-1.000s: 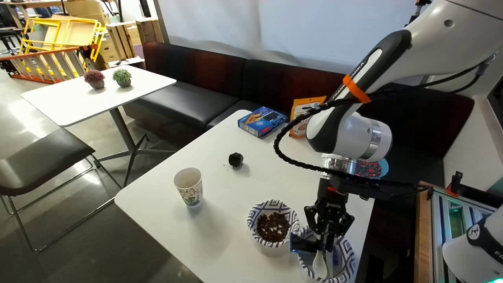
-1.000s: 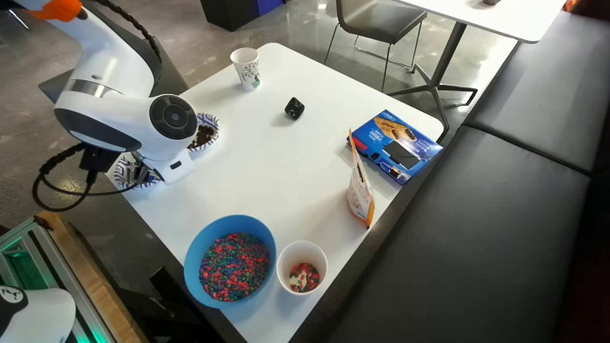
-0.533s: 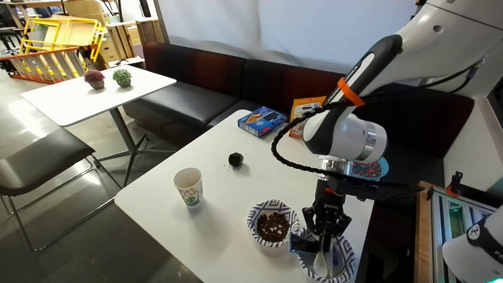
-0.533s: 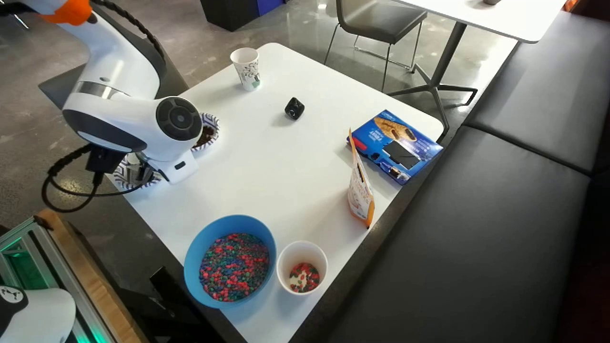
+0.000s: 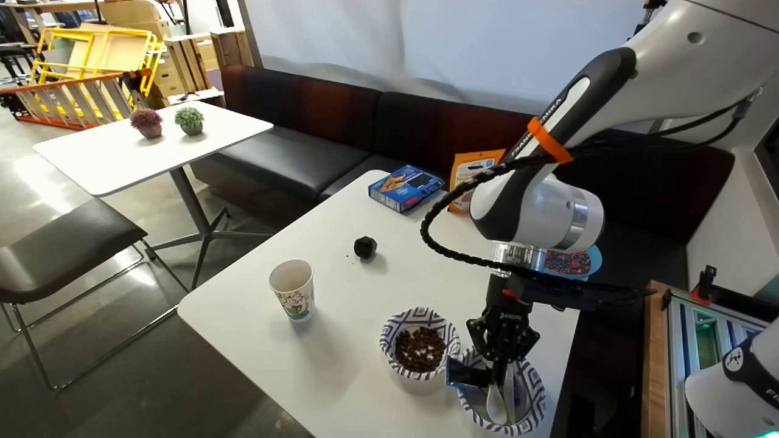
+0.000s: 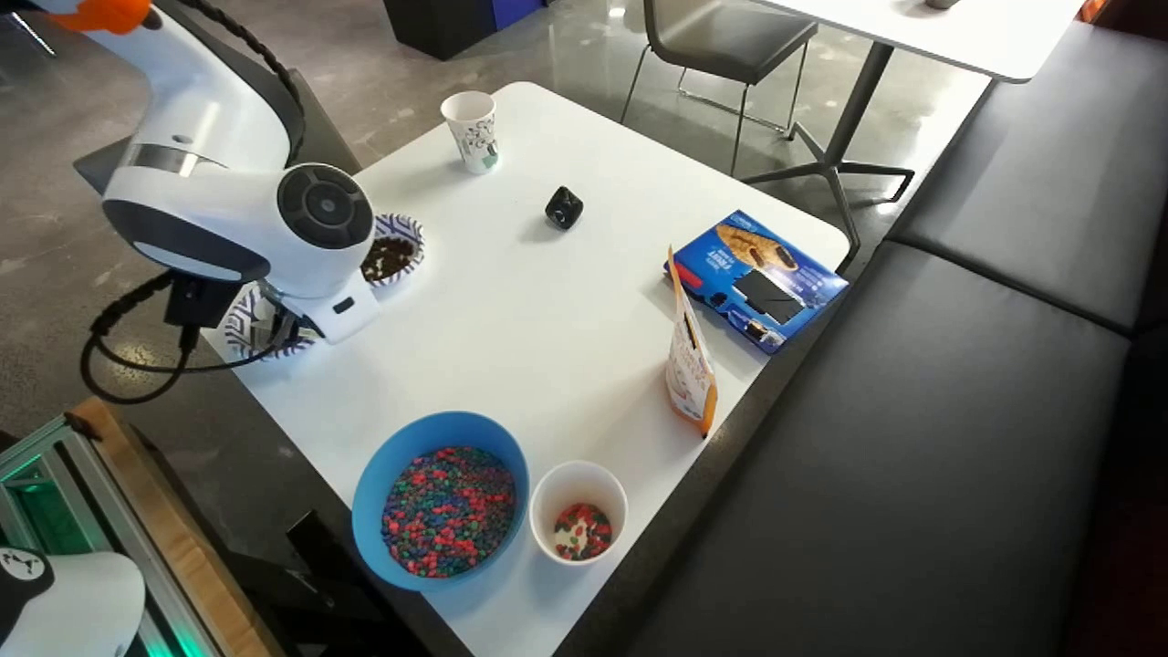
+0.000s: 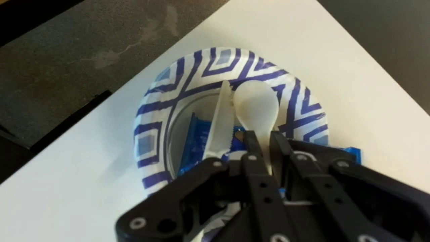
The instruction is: Use the spoon to scoop some of the contents in the bowl and put the spoon on the table
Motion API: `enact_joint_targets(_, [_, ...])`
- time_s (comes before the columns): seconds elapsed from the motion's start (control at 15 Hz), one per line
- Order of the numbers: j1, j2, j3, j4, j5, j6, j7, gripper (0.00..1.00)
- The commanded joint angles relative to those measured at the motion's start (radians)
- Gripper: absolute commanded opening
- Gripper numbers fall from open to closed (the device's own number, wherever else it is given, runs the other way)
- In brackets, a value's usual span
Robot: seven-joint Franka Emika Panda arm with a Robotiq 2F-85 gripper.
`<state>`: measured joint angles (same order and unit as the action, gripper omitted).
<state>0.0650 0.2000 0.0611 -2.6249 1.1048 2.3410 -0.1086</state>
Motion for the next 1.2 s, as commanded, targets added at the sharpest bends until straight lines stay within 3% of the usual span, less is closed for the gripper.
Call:
enact_joint_targets(0.0, [0.042,-0.153,0.016,-0.089,-0.06,0.072,0.106,0.03])
enact_joint_targets(0.27, [0.043,-0.275,0.025,-0.124,-0.153,0.069,0.234,0.03])
enact_joint_targets(0.6, [0.032,-0.346,0.043,-0.074,-0.309,0.132,0.375,0.03])
enact_joint_targets(1.13, [0.024,-0.23,0.083,0.08,-0.68,0.303,0.719,0.03])
